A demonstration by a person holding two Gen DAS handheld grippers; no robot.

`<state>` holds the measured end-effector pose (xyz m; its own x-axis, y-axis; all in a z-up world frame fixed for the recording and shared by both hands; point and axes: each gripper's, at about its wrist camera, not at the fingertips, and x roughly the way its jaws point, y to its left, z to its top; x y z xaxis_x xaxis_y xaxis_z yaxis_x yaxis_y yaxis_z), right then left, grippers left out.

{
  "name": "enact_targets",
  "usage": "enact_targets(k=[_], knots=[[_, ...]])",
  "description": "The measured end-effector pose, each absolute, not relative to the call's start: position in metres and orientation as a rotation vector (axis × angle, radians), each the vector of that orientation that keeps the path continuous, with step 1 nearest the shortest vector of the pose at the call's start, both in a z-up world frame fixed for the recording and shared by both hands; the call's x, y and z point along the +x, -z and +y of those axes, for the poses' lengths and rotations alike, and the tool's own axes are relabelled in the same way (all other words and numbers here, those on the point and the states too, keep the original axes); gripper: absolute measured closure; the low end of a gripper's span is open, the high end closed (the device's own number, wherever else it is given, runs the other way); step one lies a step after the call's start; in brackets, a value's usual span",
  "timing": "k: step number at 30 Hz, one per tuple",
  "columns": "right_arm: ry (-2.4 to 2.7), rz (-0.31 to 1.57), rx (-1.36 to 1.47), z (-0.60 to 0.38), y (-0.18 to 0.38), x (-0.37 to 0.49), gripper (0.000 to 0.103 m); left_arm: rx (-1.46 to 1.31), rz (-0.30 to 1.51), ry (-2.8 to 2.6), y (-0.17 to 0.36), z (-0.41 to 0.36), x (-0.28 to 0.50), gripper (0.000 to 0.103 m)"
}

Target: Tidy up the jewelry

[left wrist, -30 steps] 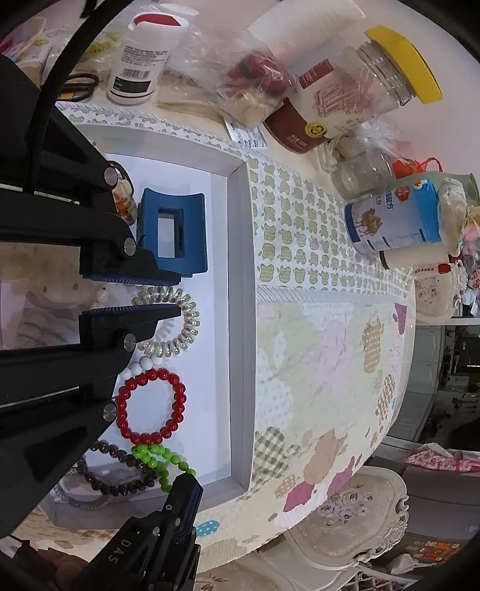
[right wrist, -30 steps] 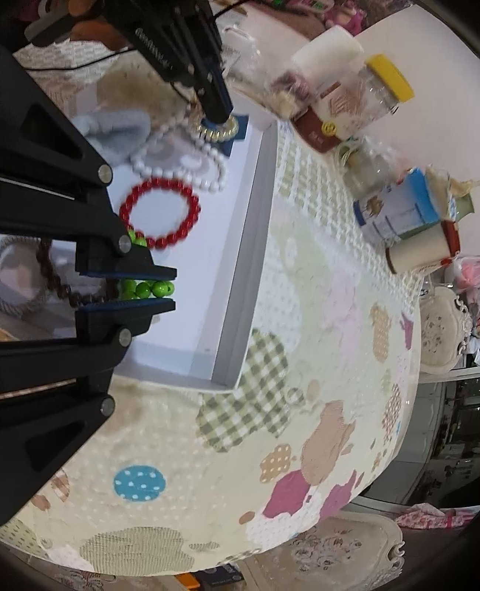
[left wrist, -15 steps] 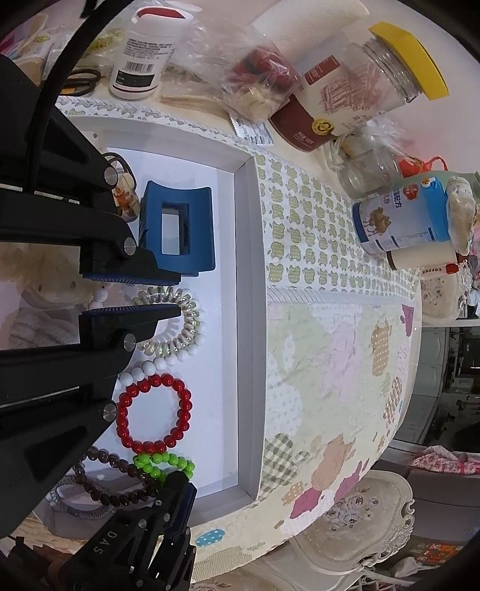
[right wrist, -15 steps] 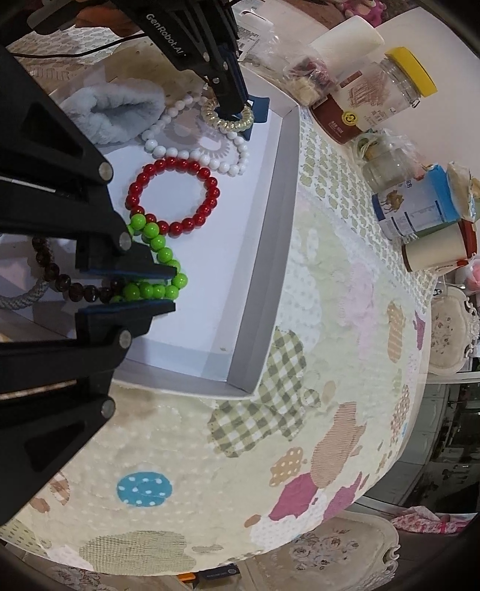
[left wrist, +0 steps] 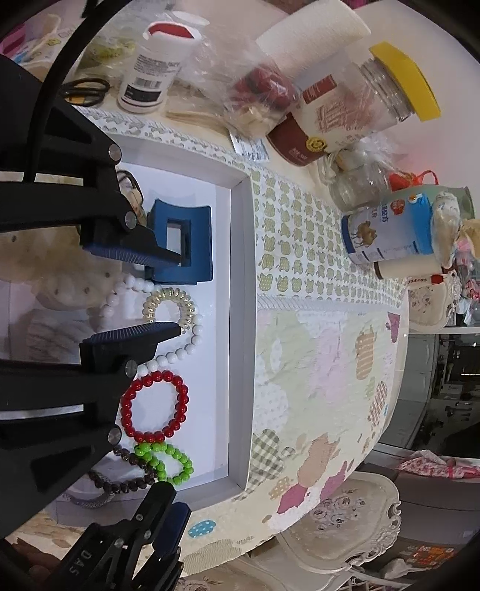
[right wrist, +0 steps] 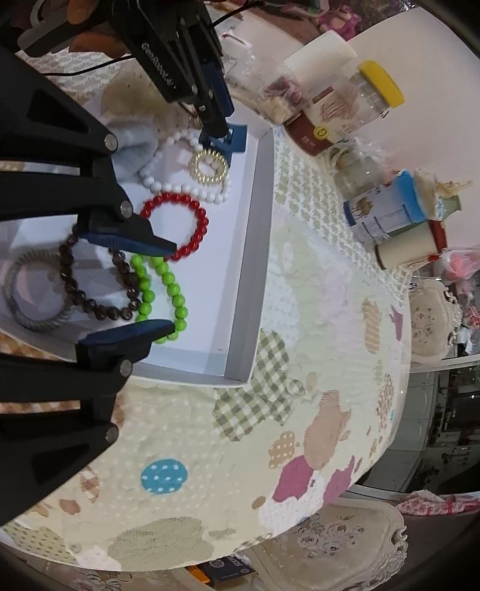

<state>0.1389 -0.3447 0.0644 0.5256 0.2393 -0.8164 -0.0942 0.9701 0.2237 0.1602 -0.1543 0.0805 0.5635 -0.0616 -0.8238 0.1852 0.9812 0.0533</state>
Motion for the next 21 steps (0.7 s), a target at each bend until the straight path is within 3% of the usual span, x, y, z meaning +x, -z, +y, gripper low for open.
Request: enact_targets(k=[11,21], knots=[[-0.187,0.925,0.180,-0.343,-0.095,0.092,0.056,0.151,0.892,0.116,-0.110,-0.148,0.119,0.077],[-0.189,0.911,0.185,-0.338,-0.102,0.049,0.056,0.144,0.885,0.085,-0.118,-0.135,0.075,0.077]])
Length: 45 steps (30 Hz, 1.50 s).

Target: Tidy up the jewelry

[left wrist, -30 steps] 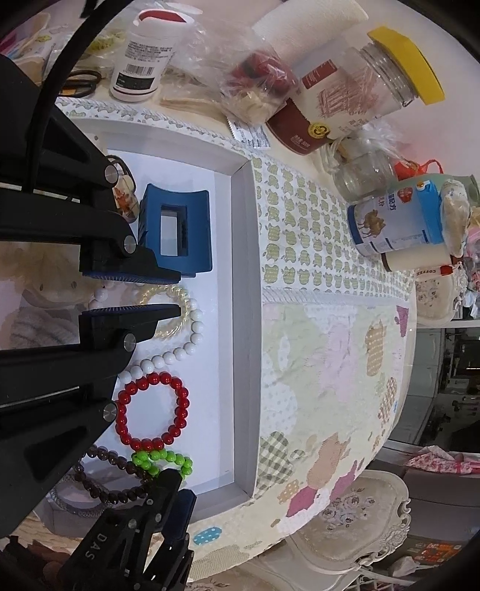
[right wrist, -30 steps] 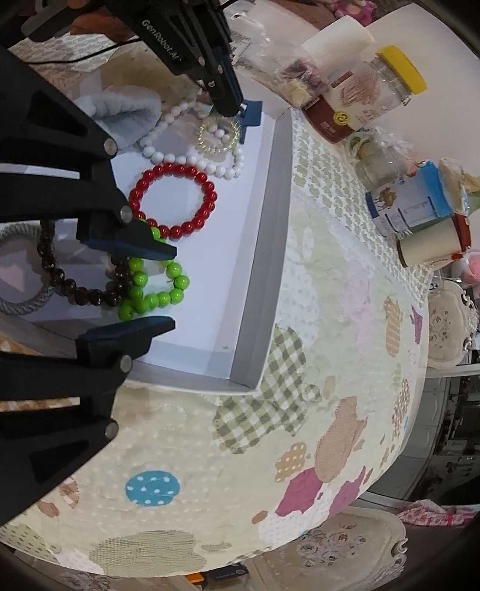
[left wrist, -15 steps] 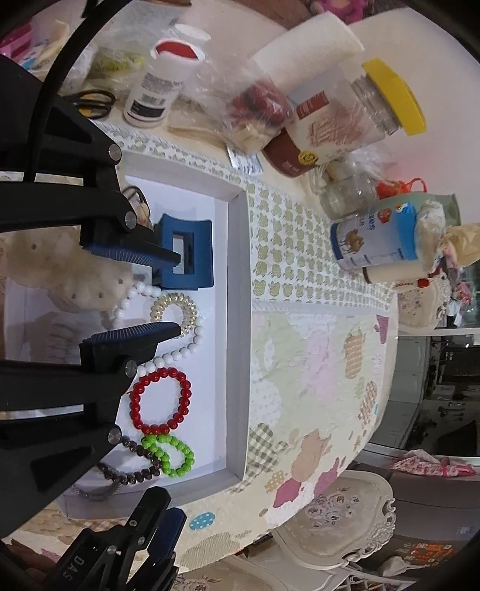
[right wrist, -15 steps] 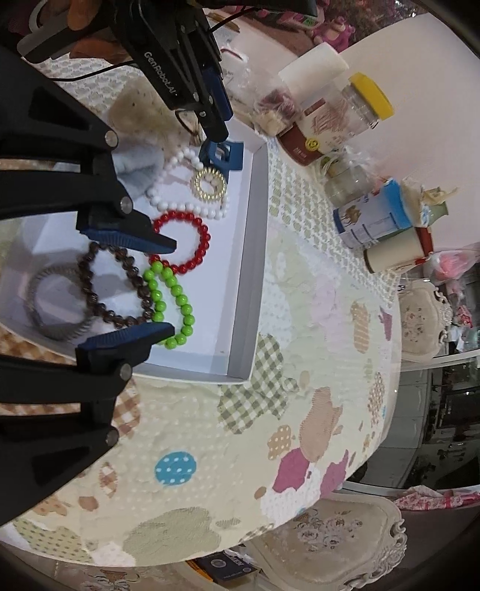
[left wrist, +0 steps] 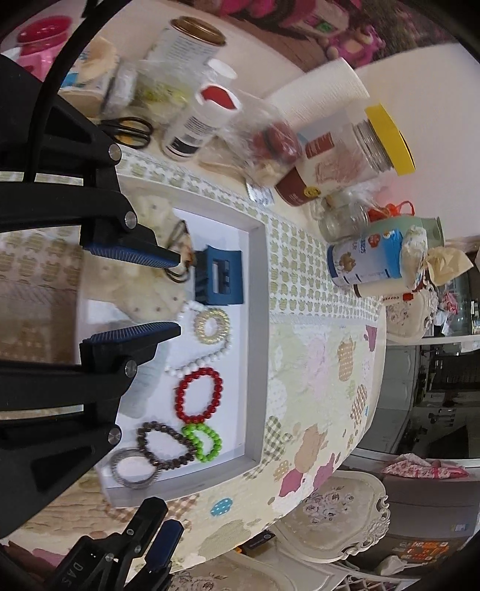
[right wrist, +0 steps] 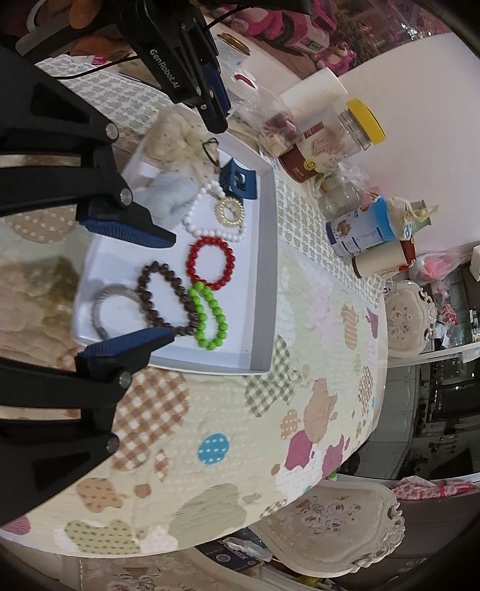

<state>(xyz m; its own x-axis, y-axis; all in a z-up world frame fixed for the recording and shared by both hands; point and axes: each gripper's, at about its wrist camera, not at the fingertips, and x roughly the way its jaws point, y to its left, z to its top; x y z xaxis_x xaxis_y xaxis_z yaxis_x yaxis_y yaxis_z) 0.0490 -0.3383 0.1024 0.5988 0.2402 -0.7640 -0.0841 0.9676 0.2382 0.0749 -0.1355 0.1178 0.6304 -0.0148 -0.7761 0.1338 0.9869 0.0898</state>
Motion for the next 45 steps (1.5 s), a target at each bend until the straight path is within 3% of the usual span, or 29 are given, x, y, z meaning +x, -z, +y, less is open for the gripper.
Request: enact_targets(k=[10,28,45], knots=[[-0.222,0.922,0.165,-0.332,-0.101,0.003,0.050,0.120,0.900,0.046,-0.116,-0.116,0.033,0.077],[0.033,1.009,0.209,-0.395,-0.030,-0.041,0.046,-0.017,1.064,-0.038,-0.061,-0.049,-0.031,0.077],[0.056,0.980,0.223,-0.409,-0.048,-0.032,0.046,0.069,1.028,-0.026,-0.075,-0.060,-0.023,0.077]])
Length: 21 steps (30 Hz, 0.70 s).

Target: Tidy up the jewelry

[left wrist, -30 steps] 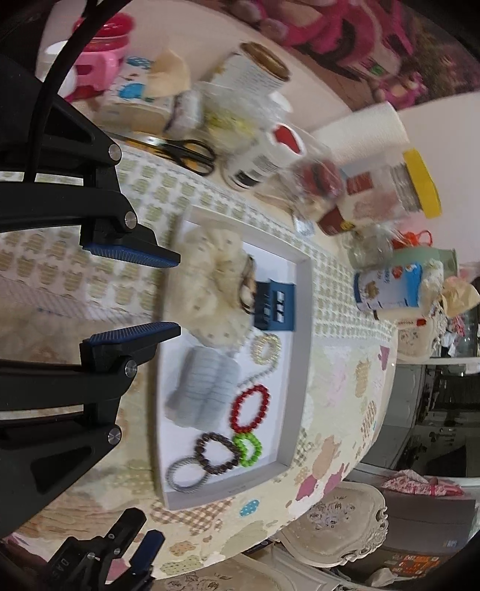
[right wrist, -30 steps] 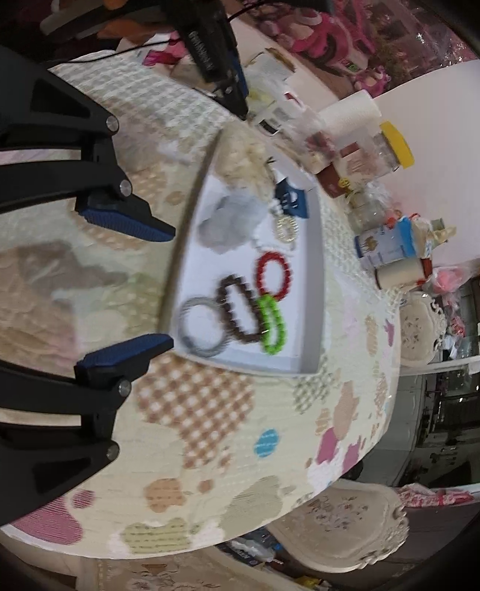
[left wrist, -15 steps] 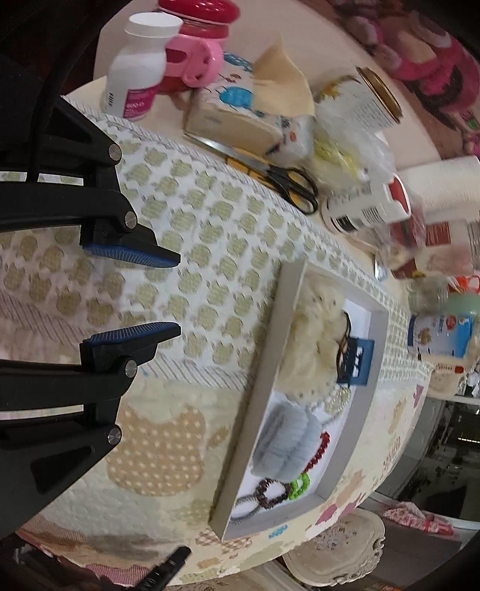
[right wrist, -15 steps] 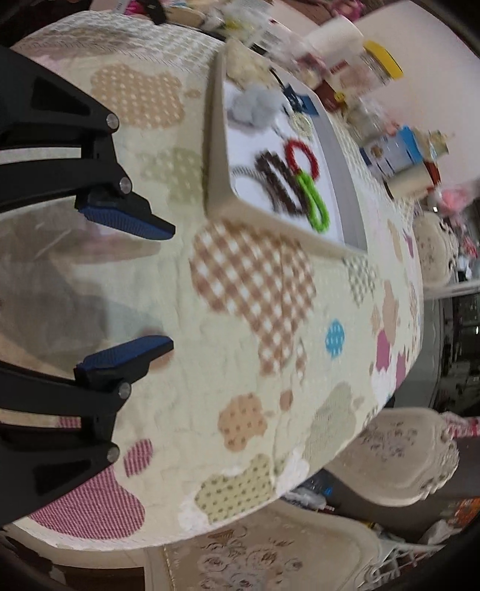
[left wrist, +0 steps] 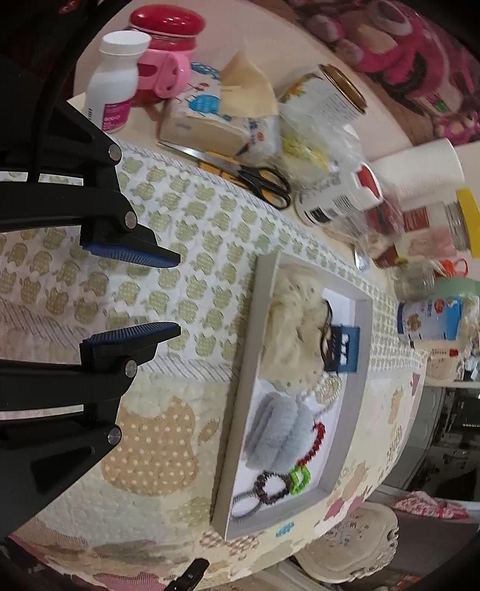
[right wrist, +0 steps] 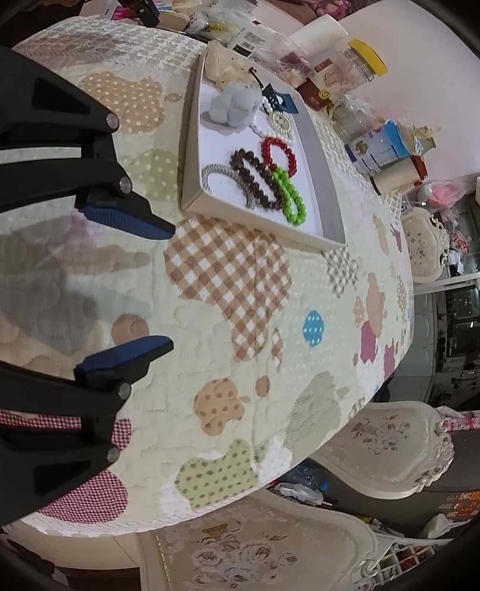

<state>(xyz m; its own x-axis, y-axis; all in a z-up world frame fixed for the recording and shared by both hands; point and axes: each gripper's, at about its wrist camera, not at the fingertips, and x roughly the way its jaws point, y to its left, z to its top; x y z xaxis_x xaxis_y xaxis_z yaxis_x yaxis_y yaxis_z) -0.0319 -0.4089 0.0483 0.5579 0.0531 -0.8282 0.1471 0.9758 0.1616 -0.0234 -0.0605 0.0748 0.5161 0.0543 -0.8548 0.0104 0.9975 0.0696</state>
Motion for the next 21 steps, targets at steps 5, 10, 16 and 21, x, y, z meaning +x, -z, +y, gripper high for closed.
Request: enact_targets(k=[5,10,16,21], knots=[[0.020,0.972,0.206,-0.396,-0.056,-0.030,0.046,0.067,1.020,-0.019,-0.081,-0.069,-0.018,0.077],[-0.013,0.965,0.182,-0.384,-0.063,-0.029,0.046,0.062,1.011,-0.013,-0.086,-0.074,-0.016,0.077],[-0.049,0.959,0.170,-0.370,-0.070,-0.027,0.045,0.050,1.002,-0.010,-0.089,-0.076,-0.014,0.077],[-0.081,0.951,0.155,-0.353,-0.077,-0.021,0.045,0.036,0.998,-0.014,-0.092,-0.076,-0.011,0.077]])
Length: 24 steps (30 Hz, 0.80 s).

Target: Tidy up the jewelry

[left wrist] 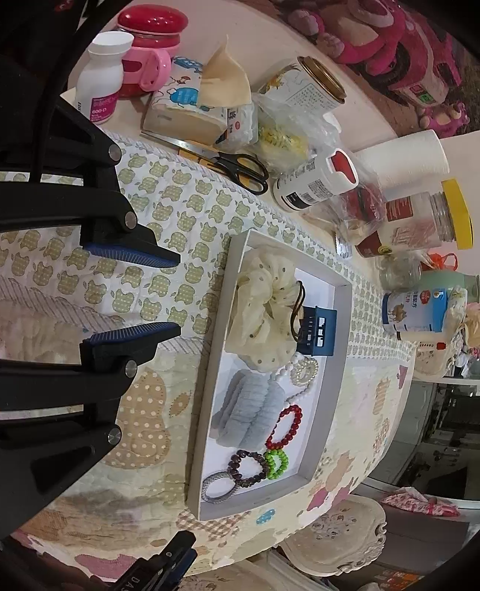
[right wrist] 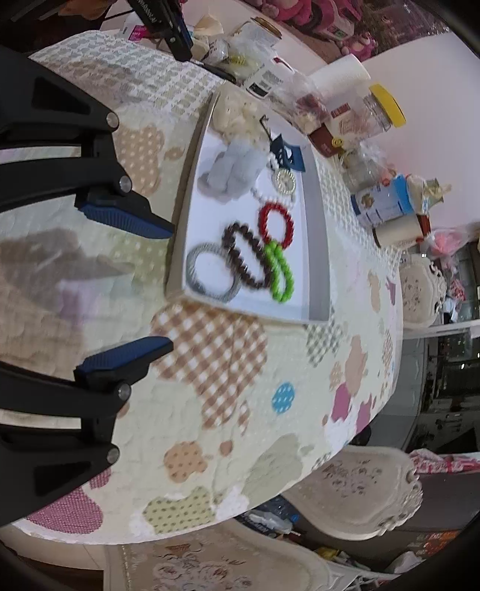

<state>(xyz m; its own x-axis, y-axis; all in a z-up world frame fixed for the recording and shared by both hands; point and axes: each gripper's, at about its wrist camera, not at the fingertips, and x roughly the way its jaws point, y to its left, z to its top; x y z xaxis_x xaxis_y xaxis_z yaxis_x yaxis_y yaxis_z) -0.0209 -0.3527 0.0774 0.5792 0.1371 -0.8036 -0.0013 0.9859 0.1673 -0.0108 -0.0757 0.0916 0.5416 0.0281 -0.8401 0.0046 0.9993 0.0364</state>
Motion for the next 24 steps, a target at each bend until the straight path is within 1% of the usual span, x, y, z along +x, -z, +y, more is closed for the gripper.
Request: enact_targets(k=[4,8,16,24], knots=[[-0.115,0.920,0.134,-0.332,-0.092,-0.012,0.045,0.032,0.989,-0.009,-0.096,-0.079,-0.008,0.077],[-0.143,0.904,0.114,-0.312,-0.103,-0.003,0.041,0.027,0.979,-0.002,-0.101,-0.083,-0.005,0.077],[-0.182,0.889,0.091,-0.285,-0.116,0.004,0.040,0.029,0.951,0.010,-0.111,-0.089,0.001,0.077],[-0.187,0.869,0.093,-0.282,-0.126,0.008,0.040,0.037,0.911,0.019,-0.124,-0.095,0.005,0.077]])
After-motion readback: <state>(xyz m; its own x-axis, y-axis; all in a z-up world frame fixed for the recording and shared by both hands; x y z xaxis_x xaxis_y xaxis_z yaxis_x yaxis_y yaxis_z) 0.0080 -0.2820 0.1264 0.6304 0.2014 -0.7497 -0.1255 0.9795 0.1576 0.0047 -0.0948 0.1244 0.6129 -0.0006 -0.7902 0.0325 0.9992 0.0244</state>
